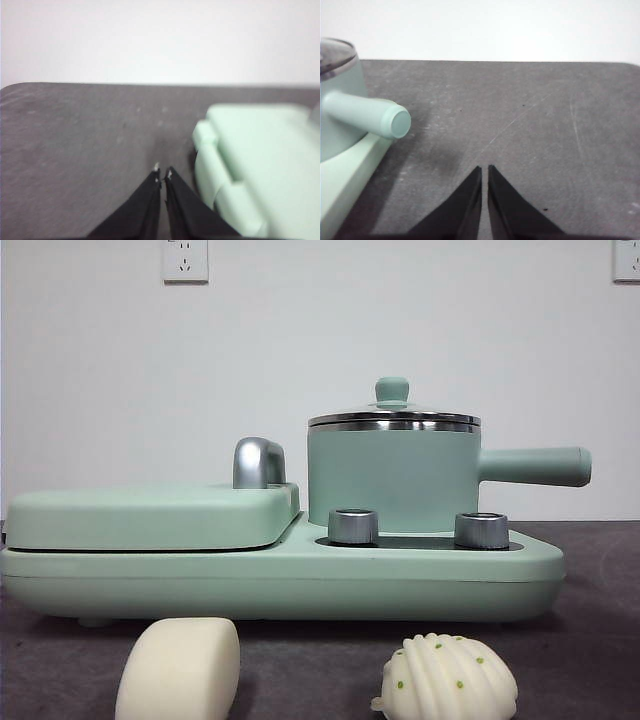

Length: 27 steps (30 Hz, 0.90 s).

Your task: Put the buns in a small steamer

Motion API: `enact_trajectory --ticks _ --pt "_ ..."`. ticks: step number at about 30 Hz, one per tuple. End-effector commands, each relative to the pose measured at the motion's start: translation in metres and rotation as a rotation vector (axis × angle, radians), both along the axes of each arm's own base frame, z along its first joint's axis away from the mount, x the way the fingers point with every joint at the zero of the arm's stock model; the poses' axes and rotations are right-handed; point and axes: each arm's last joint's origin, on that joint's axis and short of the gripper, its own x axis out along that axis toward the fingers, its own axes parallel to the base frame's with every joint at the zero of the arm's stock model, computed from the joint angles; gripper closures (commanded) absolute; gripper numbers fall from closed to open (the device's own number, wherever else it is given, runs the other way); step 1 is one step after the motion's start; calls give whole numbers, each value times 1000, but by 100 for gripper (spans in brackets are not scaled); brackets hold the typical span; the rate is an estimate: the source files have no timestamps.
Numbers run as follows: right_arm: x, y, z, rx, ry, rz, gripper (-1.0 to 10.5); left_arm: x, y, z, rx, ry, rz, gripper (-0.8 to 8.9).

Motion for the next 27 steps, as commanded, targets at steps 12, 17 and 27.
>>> enact_trajectory --ticks 12,17,27 --pt "-11 4 57 282 61 143 934 -10 -2 42 -265 1 -31 796" --pt "-13 7 106 295 110 225 934 -11 -4 83 -249 100 -73 796" --pt "0 16 189 137 190 547 934 26 -19 163 -127 261 -415 797"
